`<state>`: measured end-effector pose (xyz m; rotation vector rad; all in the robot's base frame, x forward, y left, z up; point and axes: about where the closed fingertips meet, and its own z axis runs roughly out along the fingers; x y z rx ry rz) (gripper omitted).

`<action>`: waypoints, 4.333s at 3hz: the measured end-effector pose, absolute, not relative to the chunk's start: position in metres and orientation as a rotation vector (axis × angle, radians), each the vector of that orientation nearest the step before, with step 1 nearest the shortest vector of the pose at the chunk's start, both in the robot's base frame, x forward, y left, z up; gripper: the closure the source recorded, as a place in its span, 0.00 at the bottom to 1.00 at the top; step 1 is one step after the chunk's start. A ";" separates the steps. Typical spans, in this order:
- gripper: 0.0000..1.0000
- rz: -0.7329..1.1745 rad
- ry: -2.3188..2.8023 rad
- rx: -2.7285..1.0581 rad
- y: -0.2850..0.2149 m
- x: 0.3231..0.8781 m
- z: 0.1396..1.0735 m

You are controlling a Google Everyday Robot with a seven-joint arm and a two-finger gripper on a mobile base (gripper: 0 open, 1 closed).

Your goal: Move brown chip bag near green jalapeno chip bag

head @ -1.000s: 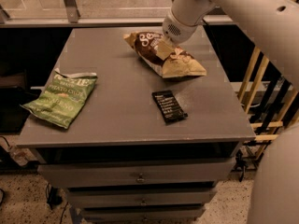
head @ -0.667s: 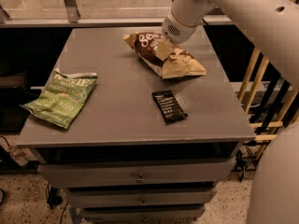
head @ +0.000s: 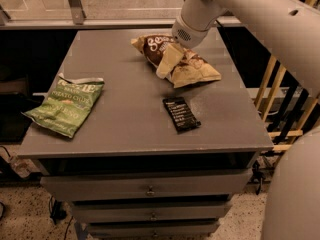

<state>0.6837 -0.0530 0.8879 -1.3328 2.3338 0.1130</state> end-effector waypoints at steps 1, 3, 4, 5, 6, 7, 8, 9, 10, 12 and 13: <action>0.00 0.027 2.374 -1.232 -0.061 0.703 0.877; 0.15 -0.036 2.481 -1.017 -0.066 0.734 0.851; 0.37 -0.056 2.497 -0.979 -0.066 0.738 0.848; 0.61 -0.080 2.479 -0.960 -0.066 0.739 0.858; 0.84 -0.037 2.409 -0.945 -0.068 0.739 0.885; 1.00 0.012 2.303 -0.946 -0.068 0.735 0.922; 1.00 0.066 2.203 -0.976 -0.058 0.728 0.954; 1.00 0.071 2.196 -0.984 -0.057 0.728 0.955; 1.00 0.084 2.196 -0.998 -0.051 0.726 0.952; 1.00 0.164 2.039 -1.229 0.026 0.697 0.977; 1.00 0.174 1.958 -1.389 0.077 0.683 0.978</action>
Offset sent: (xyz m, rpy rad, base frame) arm 0.0633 -0.0198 -0.0438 -0.0306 -0.0207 -0.3419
